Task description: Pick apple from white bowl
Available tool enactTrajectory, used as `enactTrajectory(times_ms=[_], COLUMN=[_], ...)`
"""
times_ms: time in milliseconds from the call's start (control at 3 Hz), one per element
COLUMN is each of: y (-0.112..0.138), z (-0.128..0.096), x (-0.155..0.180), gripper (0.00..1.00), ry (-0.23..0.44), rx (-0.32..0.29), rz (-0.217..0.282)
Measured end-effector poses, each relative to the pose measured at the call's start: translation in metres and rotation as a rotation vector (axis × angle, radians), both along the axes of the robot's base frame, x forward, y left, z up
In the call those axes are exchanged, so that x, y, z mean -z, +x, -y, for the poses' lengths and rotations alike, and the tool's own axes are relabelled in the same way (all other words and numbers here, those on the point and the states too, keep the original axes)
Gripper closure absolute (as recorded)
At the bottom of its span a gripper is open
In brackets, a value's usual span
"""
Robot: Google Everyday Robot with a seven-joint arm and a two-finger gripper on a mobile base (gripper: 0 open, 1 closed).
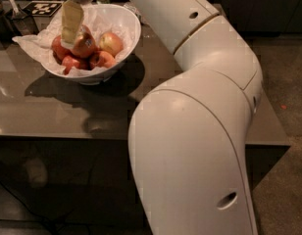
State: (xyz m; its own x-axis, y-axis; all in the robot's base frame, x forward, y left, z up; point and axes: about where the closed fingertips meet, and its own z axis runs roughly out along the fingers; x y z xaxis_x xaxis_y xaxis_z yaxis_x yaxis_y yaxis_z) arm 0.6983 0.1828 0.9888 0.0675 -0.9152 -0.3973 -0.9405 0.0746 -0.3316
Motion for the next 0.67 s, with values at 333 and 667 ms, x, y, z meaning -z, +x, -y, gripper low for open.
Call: enactTrajectory(times_ms=[333,667], y=[-0.001,-0.004], z=[-0.001,-0.004], x=[0.015,0.028], gripper=[0.00,0.00], ry=[0.001,-0.001], rx=[0.000,-0.011], rz=[-0.023,-0.045])
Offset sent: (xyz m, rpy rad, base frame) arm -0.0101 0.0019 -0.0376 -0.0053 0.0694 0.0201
